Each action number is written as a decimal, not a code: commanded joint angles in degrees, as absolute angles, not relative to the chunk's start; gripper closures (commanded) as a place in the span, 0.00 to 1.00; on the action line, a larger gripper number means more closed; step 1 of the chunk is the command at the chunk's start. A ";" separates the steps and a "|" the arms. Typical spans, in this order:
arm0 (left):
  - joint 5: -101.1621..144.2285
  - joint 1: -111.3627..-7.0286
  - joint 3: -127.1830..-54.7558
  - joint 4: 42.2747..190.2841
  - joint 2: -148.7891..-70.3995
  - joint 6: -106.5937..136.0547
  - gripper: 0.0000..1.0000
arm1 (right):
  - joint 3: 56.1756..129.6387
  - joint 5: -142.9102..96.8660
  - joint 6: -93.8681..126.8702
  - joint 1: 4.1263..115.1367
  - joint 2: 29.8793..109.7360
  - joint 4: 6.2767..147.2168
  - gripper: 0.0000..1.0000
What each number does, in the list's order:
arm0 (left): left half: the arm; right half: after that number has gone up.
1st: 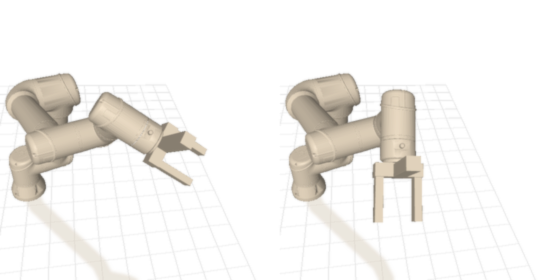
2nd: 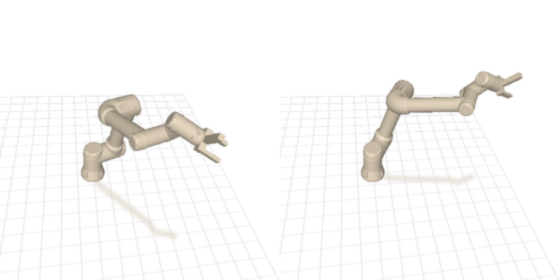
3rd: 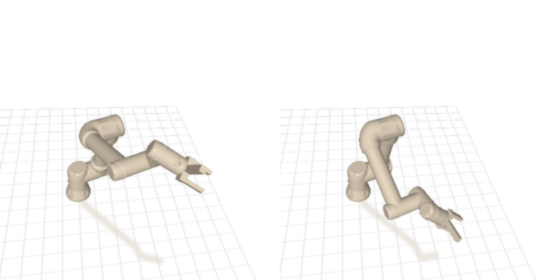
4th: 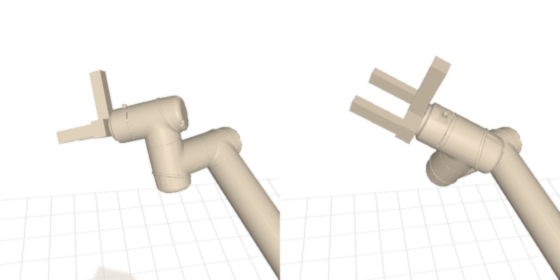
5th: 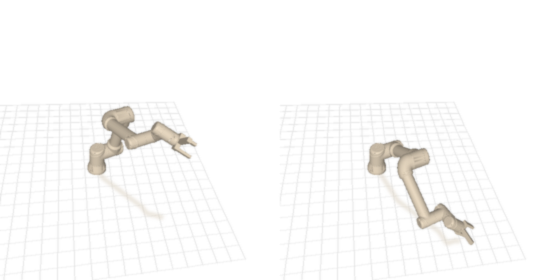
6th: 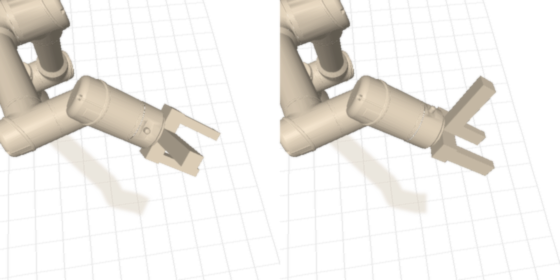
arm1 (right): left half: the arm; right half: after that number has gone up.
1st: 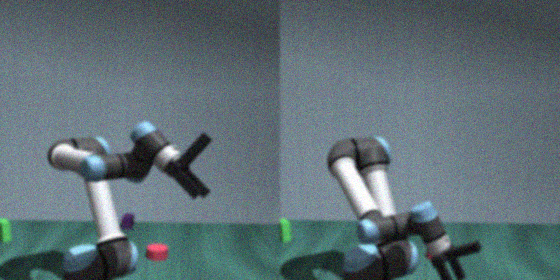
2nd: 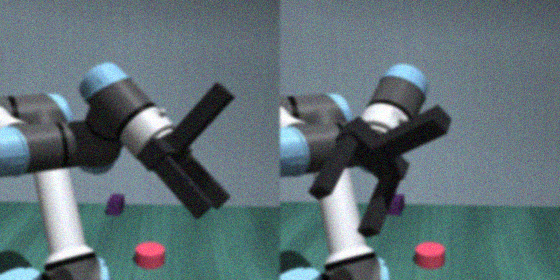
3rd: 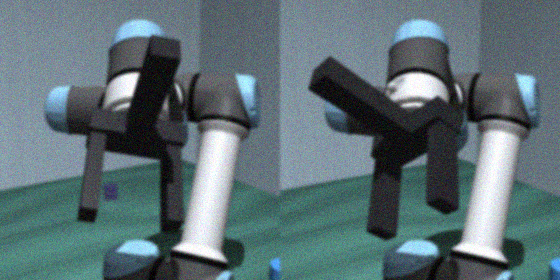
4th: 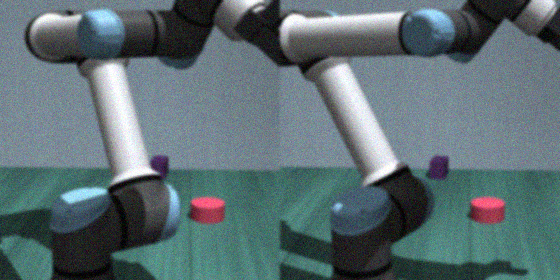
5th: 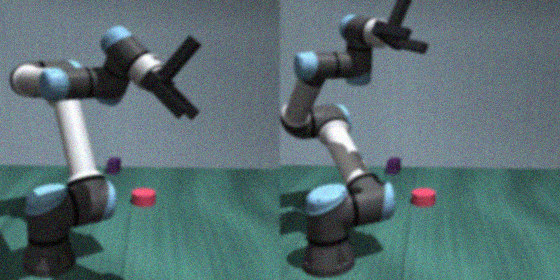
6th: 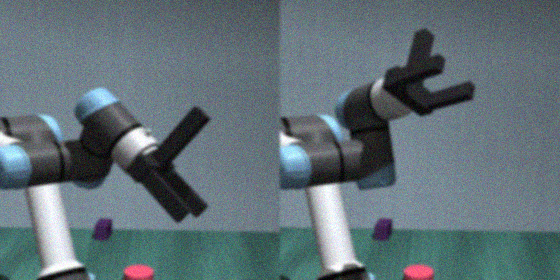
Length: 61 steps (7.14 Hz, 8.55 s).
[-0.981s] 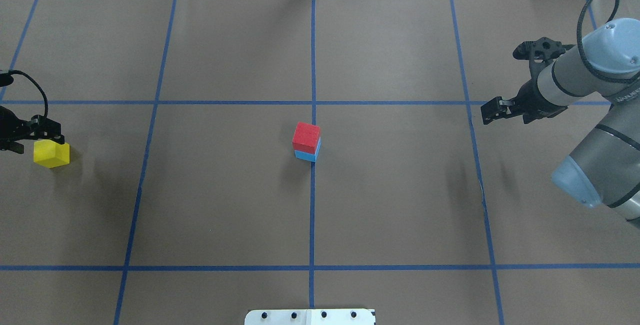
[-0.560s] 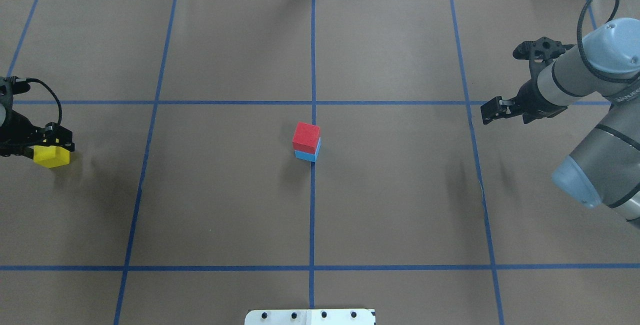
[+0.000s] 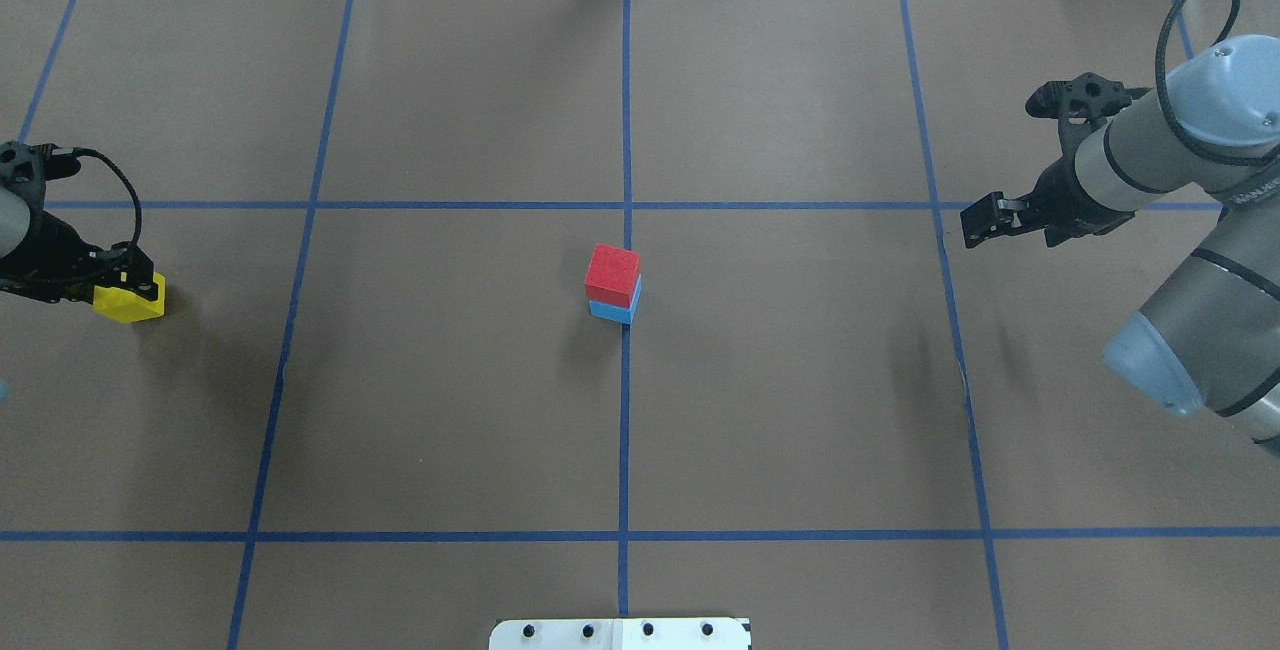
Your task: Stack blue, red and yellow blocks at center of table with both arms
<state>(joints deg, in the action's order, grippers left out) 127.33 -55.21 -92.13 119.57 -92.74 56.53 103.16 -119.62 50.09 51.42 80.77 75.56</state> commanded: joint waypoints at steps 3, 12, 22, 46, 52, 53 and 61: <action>126.58 -48.82 -100.62 96.16 -115.67 59.31 1.00 | 102.75 -119.62 48.70 53.16 80.95 75.59 0.00; 114.61 -34.10 -88.68 82.79 -142.38 57.39 1.00 | 102.57 -119.71 47.55 55.02 82.71 75.59 0.00; 114.17 -34.10 -85.69 82.62 -144.75 57.30 1.00 | 101.78 -119.62 47.37 54.84 82.27 75.67 0.00; 113.73 -33.13 -85.69 83.50 -144.58 57.13 0.01 | 100.46 -119.71 47.20 54.84 81.83 75.67 0.00; 122.25 -49.45 -109.30 82.70 -115.12 34.08 0.01 | 101.16 -121.54 45.27 58.60 82.53 75.67 0.00; 122.52 -54.01 -111.08 83.14 -108.26 24.88 0.01 | 100.81 -128.34 42.48 63.06 83.05 75.67 0.00; 133.95 -87.27 -91.32 95.01 -90.44 1.05 0.01 | 98.35 -140.47 9.92 80.16 91.33 75.67 0.00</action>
<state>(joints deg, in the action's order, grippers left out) 133.61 -85.97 -92.79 93.49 -90.33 1.06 99.00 -142.44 11.50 79.80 92.17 75.69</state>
